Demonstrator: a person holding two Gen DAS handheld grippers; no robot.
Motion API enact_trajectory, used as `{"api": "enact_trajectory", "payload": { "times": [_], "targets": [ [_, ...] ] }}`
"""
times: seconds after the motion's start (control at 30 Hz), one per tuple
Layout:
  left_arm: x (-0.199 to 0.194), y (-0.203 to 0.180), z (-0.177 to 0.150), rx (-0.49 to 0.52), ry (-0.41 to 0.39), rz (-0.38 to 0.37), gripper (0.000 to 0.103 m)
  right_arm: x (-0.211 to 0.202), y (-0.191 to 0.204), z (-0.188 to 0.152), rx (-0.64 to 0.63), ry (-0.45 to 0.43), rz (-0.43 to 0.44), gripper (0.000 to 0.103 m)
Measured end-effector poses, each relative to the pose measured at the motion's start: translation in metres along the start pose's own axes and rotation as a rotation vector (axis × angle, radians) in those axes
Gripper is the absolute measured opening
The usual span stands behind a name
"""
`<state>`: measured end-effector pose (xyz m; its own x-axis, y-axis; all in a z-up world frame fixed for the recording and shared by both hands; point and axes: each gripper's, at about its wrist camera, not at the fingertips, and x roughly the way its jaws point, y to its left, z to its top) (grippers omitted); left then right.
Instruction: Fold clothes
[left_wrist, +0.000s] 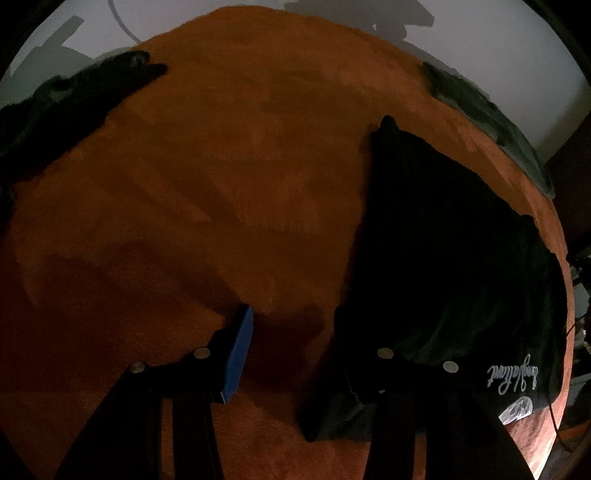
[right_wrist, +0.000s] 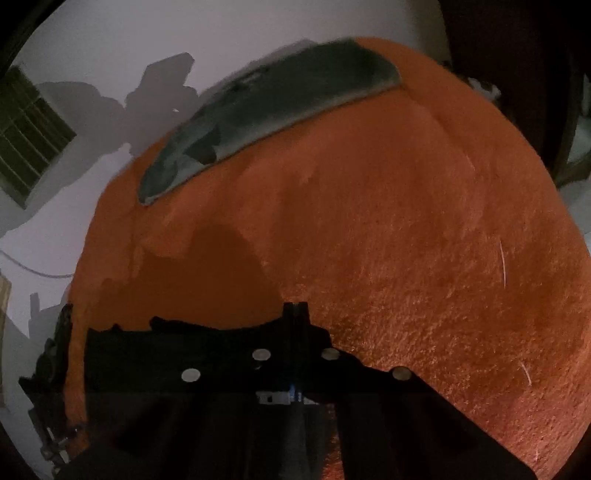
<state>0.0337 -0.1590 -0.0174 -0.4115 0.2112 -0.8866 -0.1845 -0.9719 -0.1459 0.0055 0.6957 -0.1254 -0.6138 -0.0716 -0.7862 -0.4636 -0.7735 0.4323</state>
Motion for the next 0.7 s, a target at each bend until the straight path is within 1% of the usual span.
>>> {"api": "enact_trajectory", "payload": {
  "times": [0.03, 0.1, 0.17, 0.23, 0.27, 0.37, 0.43, 0.5, 0.53, 0.6, 0.67, 0.7],
  "targets": [
    [-0.007, -0.001, 0.005, 0.006, -0.037, 0.018, 0.047, 0.002, -0.001, -0.001, 0.006, 0.011, 0.003, 0.0],
    [-0.018, -0.003, 0.017, 0.027, -0.09, 0.007, 0.047, 0.005, -0.002, -0.002, 0.013, 0.033, 0.011, 0.0],
    [-0.021, -0.009, 0.038, 0.066, -0.112, -0.012, 0.047, 0.009, -0.003, -0.004, 0.02, 0.055, 0.019, 0.003],
    [-0.015, -0.019, 0.062, 0.108, -0.115, -0.029, 0.048, 0.013, -0.005, -0.006, 0.028, 0.077, 0.027, 0.003],
    [-0.007, -0.026, 0.075, 0.132, -0.103, -0.041, 0.051, 0.014, -0.005, -0.006, 0.031, 0.088, 0.03, 0.003],
    [0.018, -0.042, 0.108, 0.175, -0.079, -0.08, 0.052, 0.02, -0.007, -0.009, 0.042, 0.121, 0.042, 0.004],
    [0.038, -0.053, 0.13, 0.183, -0.053, -0.124, 0.052, 0.024, -0.008, -0.01, 0.049, 0.143, 0.05, 0.015],
    [0.06, -0.063, 0.148, 0.187, -0.007, -0.169, 0.052, 0.027, -0.011, -0.008, 0.101, 0.154, 0.089, 0.018],
    [0.074, -0.068, 0.154, 0.183, 0.021, -0.185, 0.052, 0.028, -0.012, -0.007, 0.125, 0.158, 0.109, 0.018],
    [0.097, -0.074, 0.162, 0.169, 0.068, -0.202, 0.052, 0.028, -0.011, -0.008, 0.131, 0.156, 0.125, 0.018],
    [0.109, -0.073, 0.165, 0.13, 0.077, -0.208, 0.052, 0.026, -0.006, -0.008, 0.102, 0.152, 0.114, 0.018],
    [0.115, -0.073, 0.167, 0.11, 0.08, -0.212, 0.051, 0.025, -0.004, -0.009, 0.086, 0.15, 0.108, 0.011]
  ]
}}
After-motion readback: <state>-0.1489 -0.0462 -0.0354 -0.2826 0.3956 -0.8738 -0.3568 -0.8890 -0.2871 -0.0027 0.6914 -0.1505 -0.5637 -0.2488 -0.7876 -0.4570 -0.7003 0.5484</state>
